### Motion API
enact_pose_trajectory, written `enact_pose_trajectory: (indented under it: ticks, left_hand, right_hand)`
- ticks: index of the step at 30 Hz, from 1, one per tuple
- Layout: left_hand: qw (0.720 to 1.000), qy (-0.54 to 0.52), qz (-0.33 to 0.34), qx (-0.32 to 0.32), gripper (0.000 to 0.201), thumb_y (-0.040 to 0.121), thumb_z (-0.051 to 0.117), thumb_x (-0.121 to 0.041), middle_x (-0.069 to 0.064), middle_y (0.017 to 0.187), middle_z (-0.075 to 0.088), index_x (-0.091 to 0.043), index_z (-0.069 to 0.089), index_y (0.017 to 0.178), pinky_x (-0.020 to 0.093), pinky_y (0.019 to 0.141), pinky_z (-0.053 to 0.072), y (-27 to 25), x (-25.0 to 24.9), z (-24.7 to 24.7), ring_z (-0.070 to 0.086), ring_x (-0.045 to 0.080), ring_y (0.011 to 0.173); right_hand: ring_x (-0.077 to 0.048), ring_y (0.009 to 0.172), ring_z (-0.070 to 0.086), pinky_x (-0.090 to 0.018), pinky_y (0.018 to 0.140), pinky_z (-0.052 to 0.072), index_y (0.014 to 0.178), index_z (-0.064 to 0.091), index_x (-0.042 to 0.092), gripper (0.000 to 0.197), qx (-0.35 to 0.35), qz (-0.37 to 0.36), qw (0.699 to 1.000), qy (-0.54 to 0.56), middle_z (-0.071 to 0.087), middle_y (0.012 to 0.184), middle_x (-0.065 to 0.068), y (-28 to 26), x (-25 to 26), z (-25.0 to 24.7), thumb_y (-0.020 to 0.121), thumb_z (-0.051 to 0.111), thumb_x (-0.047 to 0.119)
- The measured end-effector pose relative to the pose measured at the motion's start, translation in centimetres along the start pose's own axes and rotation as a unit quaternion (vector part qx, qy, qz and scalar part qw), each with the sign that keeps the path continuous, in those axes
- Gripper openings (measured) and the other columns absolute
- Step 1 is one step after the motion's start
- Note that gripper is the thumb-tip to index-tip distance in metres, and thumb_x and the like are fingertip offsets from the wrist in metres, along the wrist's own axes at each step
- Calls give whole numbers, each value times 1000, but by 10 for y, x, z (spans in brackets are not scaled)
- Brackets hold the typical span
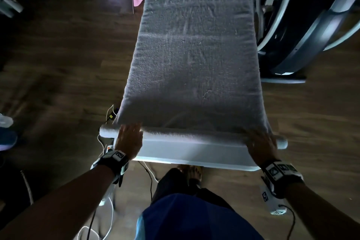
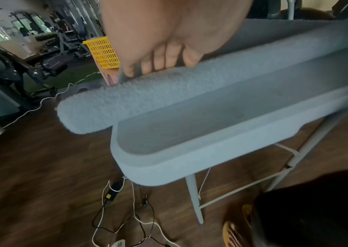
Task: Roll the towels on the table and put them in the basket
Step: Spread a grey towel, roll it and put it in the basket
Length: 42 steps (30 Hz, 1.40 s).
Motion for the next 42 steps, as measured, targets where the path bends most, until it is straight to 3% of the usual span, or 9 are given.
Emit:
enact_pose_trajectory:
  ticks: [5,9,12,18,24,28,31,36,42]
  left_hand:
    - [998,-31,26,38,64,54,89,-14,19,107,68,0,66,112,51,84,52,-12,-1,3,66,38,95]
    - [999,-26,12,-13,17,73,64,-24,8,82,70,-13,71,84,41,72,52,3,1,-11,66,30,73]
    - [998,-10,38,-50,37,80,43,-21,14,95,69,-5,70,99,44,75,53,20,3,-21,65,34,80]
    - [995,-67,40,-56,46,69,65,-9,17,110,66,-2,63,114,44,98,42,10,1,-3,62,37,103]
    - [1000,-22,2,3,20,64,70,-20,9,80,69,-13,68,82,43,74,49,22,-2,-16,67,31,75]
    - [999,-38,1,-13,43,83,43,-20,18,112,65,-3,63,117,48,88,48,30,3,-6,62,36,100]
    - [998,-53,25,-9,53,79,69,-25,18,122,63,-1,59,125,51,101,43,16,3,4,58,37,115]
    - [999,-47,18,-13,54,49,90,-13,11,87,69,-8,70,99,43,74,54,14,-1,-9,66,33,80]
    - [999,-47,-3,17,21,58,77,-13,7,71,64,-15,64,74,40,65,52,26,5,-14,63,32,66]
  right_hand:
    - [-34,113,54,-46,99,35,123,61,20,56,81,2,997,5,61,122,-6,-18,-6,34,71,78,29]
    - [-31,120,50,-46,102,30,120,64,24,43,83,39,996,3,60,125,-5,5,-3,24,78,69,25]
    - [-29,129,40,-45,108,23,134,51,27,47,30,66,997,19,47,141,-2,22,0,12,88,57,22]
    - [-36,103,59,-41,95,34,116,65,14,54,59,-5,998,25,64,113,-10,2,1,28,63,72,19]
    - [-26,128,42,-42,104,25,123,59,33,40,104,39,993,-26,53,133,3,29,3,14,83,61,32]
    - [-29,128,40,-46,106,25,134,51,30,41,18,64,998,24,46,142,-1,27,7,4,93,54,29]
    - [-32,115,54,-50,99,38,128,58,23,58,45,10,999,15,59,127,-4,7,6,16,74,78,32]
    - [-34,93,64,-48,84,41,100,70,22,48,66,14,998,8,68,95,-4,8,12,13,55,83,12]
    - [-21,120,49,-37,102,35,126,56,41,49,196,-11,981,5,59,126,4,25,13,8,77,62,38]
Point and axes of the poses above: each hand's wrist, its own y-axis towards the middle knuckle, its own z-axis out of the palm, x = y × z, the point moved 4 cm from there along y, towards the middle knuckle
